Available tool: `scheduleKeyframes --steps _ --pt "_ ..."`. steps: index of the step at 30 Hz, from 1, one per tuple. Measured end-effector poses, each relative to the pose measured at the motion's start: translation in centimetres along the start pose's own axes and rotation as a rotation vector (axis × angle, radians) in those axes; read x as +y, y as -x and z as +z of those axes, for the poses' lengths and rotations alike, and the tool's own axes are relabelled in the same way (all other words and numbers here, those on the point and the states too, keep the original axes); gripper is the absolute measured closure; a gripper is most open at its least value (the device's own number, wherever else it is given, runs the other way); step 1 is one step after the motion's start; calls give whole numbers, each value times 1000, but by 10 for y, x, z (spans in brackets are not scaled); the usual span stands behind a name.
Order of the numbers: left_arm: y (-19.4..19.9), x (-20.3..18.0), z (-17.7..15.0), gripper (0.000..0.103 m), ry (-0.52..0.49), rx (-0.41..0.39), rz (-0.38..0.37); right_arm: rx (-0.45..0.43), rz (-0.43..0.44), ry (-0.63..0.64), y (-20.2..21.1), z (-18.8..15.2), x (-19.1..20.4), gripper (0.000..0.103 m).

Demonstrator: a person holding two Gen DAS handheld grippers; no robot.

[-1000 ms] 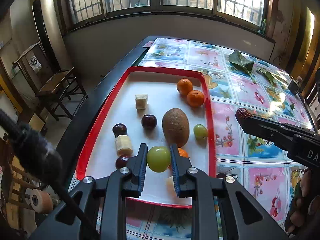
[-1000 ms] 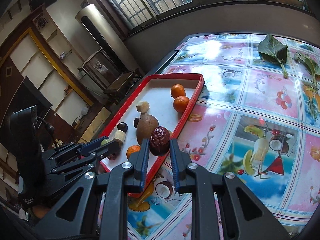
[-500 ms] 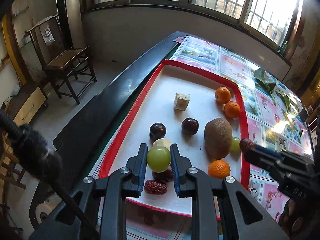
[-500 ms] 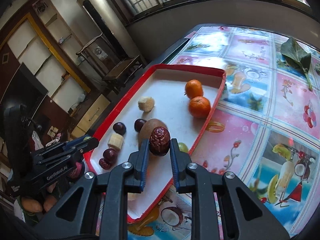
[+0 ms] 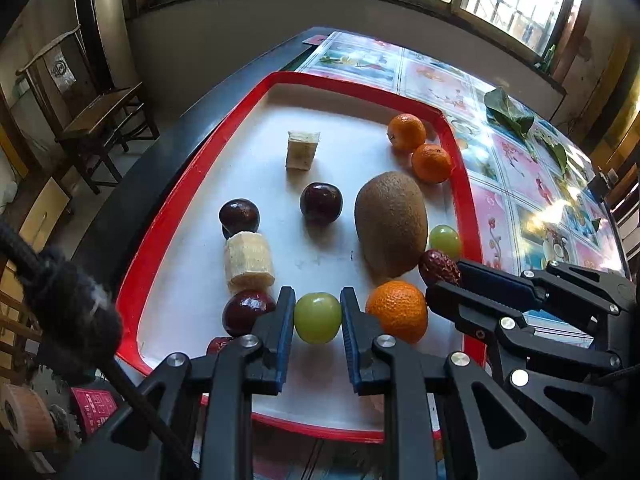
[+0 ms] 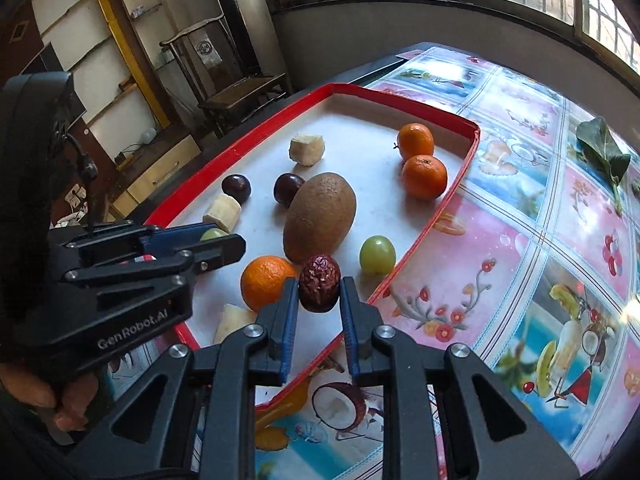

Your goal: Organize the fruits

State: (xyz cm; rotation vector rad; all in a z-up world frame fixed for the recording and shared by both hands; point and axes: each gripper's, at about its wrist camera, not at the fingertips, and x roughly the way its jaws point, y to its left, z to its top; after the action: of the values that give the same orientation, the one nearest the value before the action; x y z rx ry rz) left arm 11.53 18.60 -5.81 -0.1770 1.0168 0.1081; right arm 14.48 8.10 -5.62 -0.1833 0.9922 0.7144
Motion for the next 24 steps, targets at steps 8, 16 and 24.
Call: scheduleKeyframes --steps 8,16,24 --pt "-1 -5 -2 81 -27 -9 22 27 -7 3 -11 10 -6 80" --pt "3 -8 -7 65 -25 -10 21 24 6 -24 -10 8 -9 77" --pt "33 -17 -22 37 -28 -77 78 -26 22 -45 22 -3 -11 64"
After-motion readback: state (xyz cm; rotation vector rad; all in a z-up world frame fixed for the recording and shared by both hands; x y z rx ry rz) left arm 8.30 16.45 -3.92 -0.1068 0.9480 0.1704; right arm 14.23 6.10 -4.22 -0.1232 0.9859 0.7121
